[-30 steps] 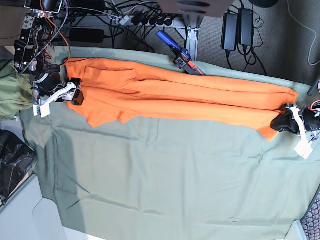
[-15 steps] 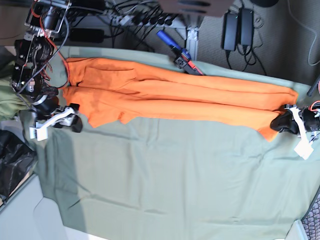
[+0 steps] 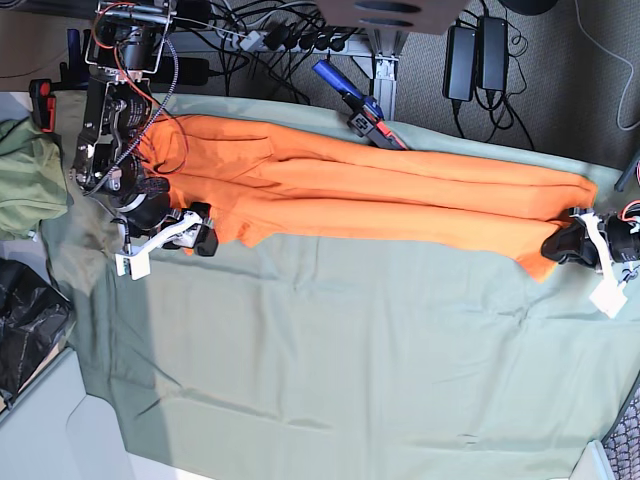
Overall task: Fold the T-shirt properly
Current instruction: 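Lift and fold the shirt lengthwise again toward the collar edge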
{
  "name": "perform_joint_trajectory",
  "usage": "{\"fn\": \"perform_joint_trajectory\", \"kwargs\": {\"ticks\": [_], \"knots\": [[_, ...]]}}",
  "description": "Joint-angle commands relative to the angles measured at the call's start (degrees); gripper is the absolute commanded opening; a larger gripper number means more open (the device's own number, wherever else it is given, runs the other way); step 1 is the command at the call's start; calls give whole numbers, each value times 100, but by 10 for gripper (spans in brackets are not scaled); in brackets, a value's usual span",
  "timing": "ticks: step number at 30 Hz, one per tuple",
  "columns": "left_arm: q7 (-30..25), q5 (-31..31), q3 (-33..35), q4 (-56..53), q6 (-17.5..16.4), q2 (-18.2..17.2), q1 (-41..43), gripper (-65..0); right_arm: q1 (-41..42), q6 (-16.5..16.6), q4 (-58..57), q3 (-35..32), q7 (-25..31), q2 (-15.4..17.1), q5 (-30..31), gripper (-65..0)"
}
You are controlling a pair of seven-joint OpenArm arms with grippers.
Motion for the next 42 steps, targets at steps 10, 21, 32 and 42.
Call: {"fn": "perform_joint_trajectory", "kwargs": {"ticks": [10, 21, 32, 42], "knots": [[-83, -184, -55, 85, -69, -111, -94, -650, 92, 258, 63, 28, 111, 83, 72, -650], [-11, -267, -55, 85, -69, -162, -74, -520, -140, 264, 1123, 133, -107, 129, 221, -650], [122, -417, -55, 85, -69, -459, -59, -407, -1471, 262, 2721, 361, -181, 125, 221, -650], [175, -702, -55, 85, -69, -732, 260, -407, -2616, 262, 3630, 887, -190, 125, 369, -650]]}}
